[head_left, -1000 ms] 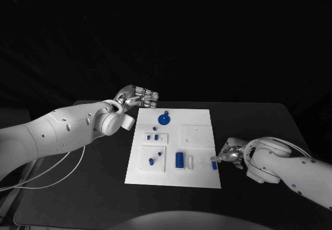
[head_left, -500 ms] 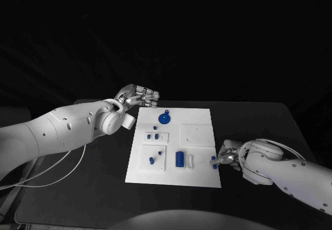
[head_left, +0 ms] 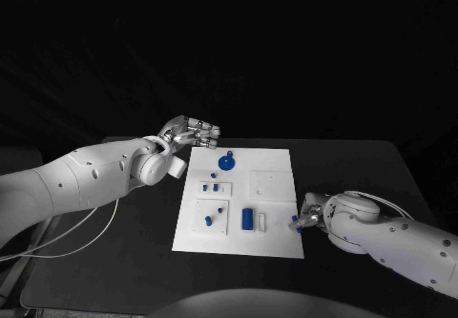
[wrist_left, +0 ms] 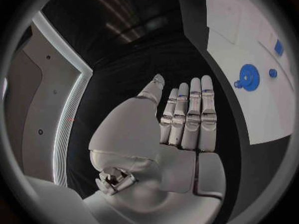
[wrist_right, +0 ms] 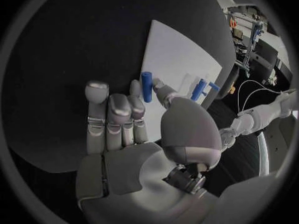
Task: Assemble the parts on the task board
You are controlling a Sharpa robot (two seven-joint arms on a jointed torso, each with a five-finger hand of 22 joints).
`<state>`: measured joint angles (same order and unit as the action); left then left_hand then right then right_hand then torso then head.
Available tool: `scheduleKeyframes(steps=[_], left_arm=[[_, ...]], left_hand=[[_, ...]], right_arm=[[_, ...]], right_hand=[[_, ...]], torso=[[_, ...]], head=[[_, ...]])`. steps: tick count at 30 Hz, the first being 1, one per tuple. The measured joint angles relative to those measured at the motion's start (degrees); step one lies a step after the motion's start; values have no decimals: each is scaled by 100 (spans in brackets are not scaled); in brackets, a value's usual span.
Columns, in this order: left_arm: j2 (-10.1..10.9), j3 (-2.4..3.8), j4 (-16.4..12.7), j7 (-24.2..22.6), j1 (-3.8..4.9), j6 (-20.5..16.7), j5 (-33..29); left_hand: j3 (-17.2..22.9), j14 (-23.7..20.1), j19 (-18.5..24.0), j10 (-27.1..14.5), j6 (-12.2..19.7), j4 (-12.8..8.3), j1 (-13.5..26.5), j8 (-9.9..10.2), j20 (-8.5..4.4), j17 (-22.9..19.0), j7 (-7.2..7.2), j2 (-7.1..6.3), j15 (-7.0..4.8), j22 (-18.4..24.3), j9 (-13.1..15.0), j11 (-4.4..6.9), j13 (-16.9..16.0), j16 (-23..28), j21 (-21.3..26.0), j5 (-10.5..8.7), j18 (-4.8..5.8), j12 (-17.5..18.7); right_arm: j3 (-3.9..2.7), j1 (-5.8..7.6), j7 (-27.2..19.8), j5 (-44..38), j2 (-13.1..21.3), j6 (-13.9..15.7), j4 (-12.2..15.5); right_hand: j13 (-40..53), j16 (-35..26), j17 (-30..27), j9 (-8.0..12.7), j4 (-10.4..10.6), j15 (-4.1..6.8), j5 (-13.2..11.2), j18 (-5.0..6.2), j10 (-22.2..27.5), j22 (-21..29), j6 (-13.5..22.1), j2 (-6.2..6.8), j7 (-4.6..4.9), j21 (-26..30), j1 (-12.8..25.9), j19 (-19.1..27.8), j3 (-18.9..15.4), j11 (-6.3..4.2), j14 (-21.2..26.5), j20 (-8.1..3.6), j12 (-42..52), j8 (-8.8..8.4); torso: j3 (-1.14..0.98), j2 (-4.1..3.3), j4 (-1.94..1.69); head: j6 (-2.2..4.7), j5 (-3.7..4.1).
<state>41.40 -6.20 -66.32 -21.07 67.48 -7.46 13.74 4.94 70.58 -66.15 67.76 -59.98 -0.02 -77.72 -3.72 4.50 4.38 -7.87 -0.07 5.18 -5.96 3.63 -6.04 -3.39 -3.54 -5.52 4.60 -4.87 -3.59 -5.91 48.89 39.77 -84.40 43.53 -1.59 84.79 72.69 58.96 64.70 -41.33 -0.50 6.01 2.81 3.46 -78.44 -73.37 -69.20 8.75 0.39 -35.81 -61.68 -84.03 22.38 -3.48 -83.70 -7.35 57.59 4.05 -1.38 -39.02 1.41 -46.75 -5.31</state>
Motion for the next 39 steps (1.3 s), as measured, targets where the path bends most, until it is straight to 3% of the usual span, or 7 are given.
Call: scheduleKeyframes(steps=[7,10,13,16,20,30,39], left_arm=[[0,-1,1,28,0,58,6],[-1,-1,1,39,0,78,7],[1,-1,-1,52,0,94,9],[9,-1,-3,65,0,105,11],[18,-2,-3,80,1,118,14],[16,-3,19,114,1,139,32],[11,-4,27,136,1,154,64]], left_hand=[[-15,0,0,0,0,15,0,0,0,0,0,0,0,0,0,0,0,0,0,-23,0,0],[-15,0,0,0,0,15,0,0,0,-1,0,0,0,0,0,0,0,0,0,-23,0,0],[-63,0,0,0,1,-1,0,0,0,-1,1,0,0,10,0,0,0,0,0,-23,0,0],[-63,0,0,0,21,-1,0,0,0,-1,21,0,0,10,0,0,0,0,0,-23,0,0],[-62,0,0,0,21,-1,0,0,0,-1,21,0,0,9,0,0,0,0,0,-23,0,0],[-62,0,0,0,21,-1,0,0,0,-1,21,0,0,9,0,0,0,0,0,-23,0,0],[-62,2,0,0,21,-1,0,0,0,-2,21,0,-2,8,0,0,0,0,0,-23,0,0]], right_arm=[[32,27,18,-159,-55,-45,-21],[36,30,18,-174,-64,-43,-13],[42,30,18,-157,-52,-19,2],[47,28,18,-90,-18,25,41],[48,23,4,36,53,119,110],[-29,-8,0,421,272,205,249],[-251,53,16,666,338,210,365]], right_hand=[[-12,-67,-16,0,3,-1,-15,0,74,15,131,30,87,55,29,0,98,32,1,0,-69,-1],[-17,-67,-21,0,-144,-10,662,0,95,15,157,21,114,55,22,0,206,52,10,0,-71,-11],[-64,-83,-43,0,-173,-11,813,0,116,-1,200,-105,156,55,148,0,178,52,10,0,-112,-12],[-81,-90,-64,0,-215,-12,1370,0,138,-33,236,-311,192,55,354,0,330,72,10,0,-112,-46],[-91,-90,-82,195,-963,-13,1352,0,145,-43,253,-480,191,55,523,0,995,59,11,0,-112,-73],[-116,-90,-105,162,-1125,-19,1310,0,154,-43,235,-494,170,55,535,0,1141,49,18,0,-112,-74],[-116,-112,-113,147,-1154,-19,1293,0,154,-42,235,-493,170,88,535,0,1125,49,18,0,-112,-53]], torso=[[3,0,1],[3,2,1],[3,3,1],[2,3,1],[0,3,2],[1,9,12],[1,7,4]], head=[[-14,-15],[-20,-20],[-21,-25],[-22,-31],[-28,-37],[-16,-23],[7,-11]])
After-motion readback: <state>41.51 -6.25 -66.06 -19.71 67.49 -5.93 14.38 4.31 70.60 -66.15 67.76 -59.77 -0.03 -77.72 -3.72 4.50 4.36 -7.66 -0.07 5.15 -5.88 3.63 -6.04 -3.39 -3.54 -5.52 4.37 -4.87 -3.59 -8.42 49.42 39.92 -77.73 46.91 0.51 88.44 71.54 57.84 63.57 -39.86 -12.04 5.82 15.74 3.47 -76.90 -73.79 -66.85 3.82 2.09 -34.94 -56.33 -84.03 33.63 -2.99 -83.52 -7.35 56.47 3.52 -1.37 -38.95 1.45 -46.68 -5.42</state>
